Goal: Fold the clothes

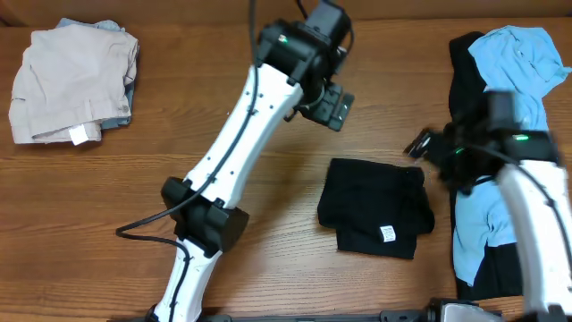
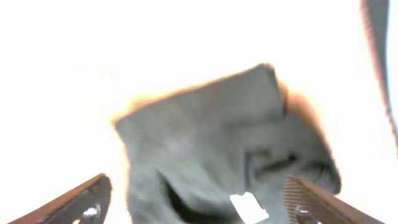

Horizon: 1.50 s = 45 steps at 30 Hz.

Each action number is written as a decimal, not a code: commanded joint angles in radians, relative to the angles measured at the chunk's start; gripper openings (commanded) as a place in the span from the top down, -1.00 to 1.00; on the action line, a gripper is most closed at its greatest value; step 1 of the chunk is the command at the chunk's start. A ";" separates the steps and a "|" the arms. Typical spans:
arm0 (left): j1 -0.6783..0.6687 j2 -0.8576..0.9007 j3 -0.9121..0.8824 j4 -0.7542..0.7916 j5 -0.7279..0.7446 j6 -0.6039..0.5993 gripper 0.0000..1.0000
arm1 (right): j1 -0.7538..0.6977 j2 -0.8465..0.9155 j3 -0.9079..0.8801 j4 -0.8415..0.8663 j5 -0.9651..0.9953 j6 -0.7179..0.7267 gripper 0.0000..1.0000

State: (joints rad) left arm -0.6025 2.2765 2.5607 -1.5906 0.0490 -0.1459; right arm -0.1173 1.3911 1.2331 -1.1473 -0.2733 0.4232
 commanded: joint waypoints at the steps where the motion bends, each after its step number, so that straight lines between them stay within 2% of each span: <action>1: -0.029 0.009 -0.087 0.019 0.034 0.083 -0.99 | -0.086 -0.046 0.136 -0.007 -0.001 -0.013 -0.93; 3: -0.054 0.009 -0.147 0.042 0.093 0.148 -1.00 | -0.130 -0.045 0.182 0.002 -0.001 -0.013 -1.00; 8: -0.148 0.009 -0.285 0.098 0.237 0.429 -1.00 | -0.182 -0.039 0.191 0.021 -0.002 -0.028 -1.00; 11: -0.220 0.009 -0.360 0.147 0.211 0.533 -1.00 | -0.182 -0.033 0.191 0.019 0.002 -0.035 -1.00; 15: -0.301 0.009 -0.446 0.233 0.156 0.608 -1.00 | -0.182 -0.033 0.191 0.021 0.003 -0.035 -1.00; 21: -0.346 0.009 -0.568 0.348 0.117 0.726 -0.99 | -0.181 -0.033 0.191 0.024 0.002 -0.035 -1.00; 27: -0.340 0.010 -0.706 0.514 -0.064 0.726 -1.00 | -0.181 -0.033 0.191 0.024 0.002 -0.035 -1.00; 31: -0.300 0.010 -0.772 0.594 -0.090 0.690 -1.00 | -0.181 -0.033 0.191 0.025 0.003 -0.035 -1.00; 37: -0.152 0.023 -0.806 0.638 -0.116 0.481 -1.00 | -0.181 -0.033 0.191 0.029 0.003 -0.035 -1.00; 45: 0.160 0.024 -0.806 0.618 -0.146 0.227 -1.00 | -0.181 -0.033 0.191 0.042 0.002 -0.035 -1.00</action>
State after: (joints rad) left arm -0.5781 2.2646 1.8011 -0.9447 -0.0284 0.2459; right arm -0.2947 1.3579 1.4143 -1.1141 -0.2729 0.3920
